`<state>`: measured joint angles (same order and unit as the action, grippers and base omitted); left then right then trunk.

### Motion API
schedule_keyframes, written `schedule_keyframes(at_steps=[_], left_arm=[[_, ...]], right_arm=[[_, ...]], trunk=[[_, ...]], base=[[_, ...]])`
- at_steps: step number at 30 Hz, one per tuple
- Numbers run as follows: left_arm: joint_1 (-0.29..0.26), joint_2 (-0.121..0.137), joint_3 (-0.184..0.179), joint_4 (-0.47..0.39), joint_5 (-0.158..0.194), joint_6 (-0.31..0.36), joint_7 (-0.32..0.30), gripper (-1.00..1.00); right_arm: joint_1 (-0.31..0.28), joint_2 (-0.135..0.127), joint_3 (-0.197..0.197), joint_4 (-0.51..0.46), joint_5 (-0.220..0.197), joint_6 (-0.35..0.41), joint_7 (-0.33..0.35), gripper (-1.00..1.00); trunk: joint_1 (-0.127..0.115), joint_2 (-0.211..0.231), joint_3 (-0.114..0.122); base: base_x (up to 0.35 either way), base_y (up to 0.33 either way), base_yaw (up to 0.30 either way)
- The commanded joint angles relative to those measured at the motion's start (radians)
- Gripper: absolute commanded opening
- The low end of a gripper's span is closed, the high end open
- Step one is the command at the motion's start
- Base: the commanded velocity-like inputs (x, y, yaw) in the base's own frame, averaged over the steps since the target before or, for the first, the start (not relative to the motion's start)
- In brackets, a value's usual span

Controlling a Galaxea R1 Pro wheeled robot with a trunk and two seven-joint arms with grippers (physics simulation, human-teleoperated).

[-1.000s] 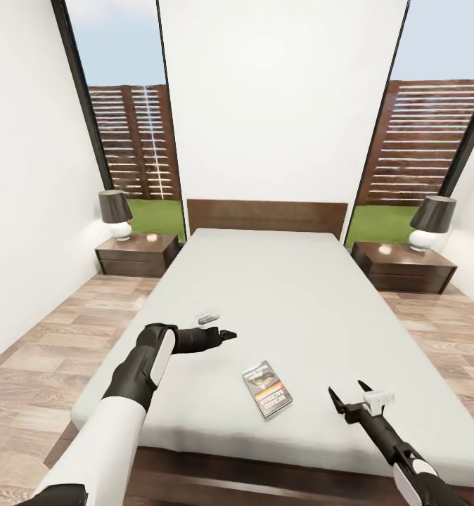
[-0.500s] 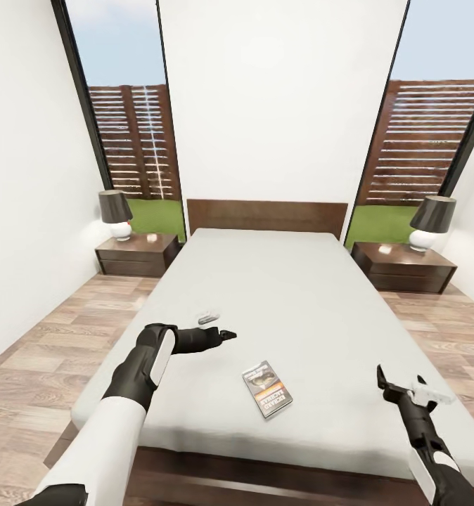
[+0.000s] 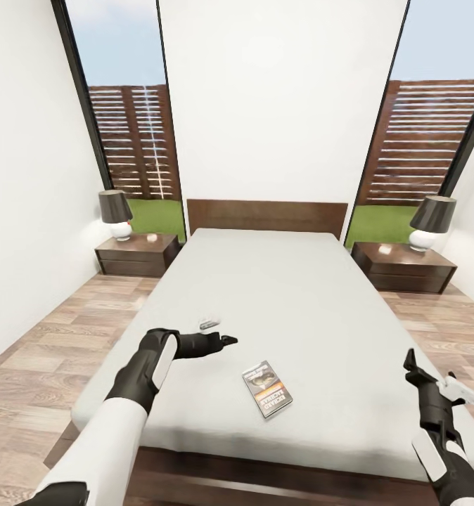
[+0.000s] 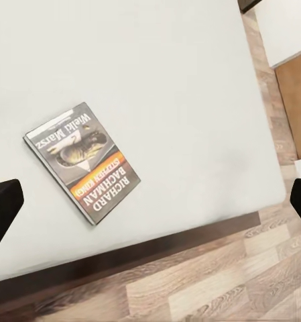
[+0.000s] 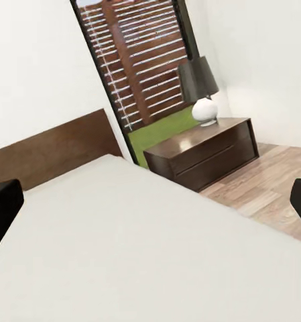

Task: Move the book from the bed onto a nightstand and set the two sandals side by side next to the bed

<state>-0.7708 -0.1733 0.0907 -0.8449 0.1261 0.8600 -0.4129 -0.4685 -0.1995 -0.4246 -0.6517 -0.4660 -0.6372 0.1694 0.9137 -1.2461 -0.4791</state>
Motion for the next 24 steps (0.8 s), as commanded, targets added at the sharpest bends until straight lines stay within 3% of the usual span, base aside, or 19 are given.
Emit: schedule_keyframes(at_steps=[1,13,24], left_arm=[[-0.001,-0.001,0.004,0.012,0.005,0.001,0.001,1.00],[-0.001,-0.001,0.003,0.038,0.006,-0.030,0.002,1.00],[0.018,-0.001,0.011,0.038,0.049,-0.029,-0.013,1.00]], right_arm=[[-0.001,0.000,0.001,0.000,-0.014,-0.002,0.012,1.00],[-0.001,0.006,0.008,-0.031,-0.008,-0.008,0.015,1.00],[0.004,0.012,0.001,0.031,-0.004,0.027,0.007,1.00]], trunk=[[0.000,-0.001,-0.001],[0.000,-0.001,-0.001],[0.000,-0.001,-0.001]], base=[[0.000,0.000,0.000],[0.000,0.000,0.000],[0.000,0.000,0.000]])
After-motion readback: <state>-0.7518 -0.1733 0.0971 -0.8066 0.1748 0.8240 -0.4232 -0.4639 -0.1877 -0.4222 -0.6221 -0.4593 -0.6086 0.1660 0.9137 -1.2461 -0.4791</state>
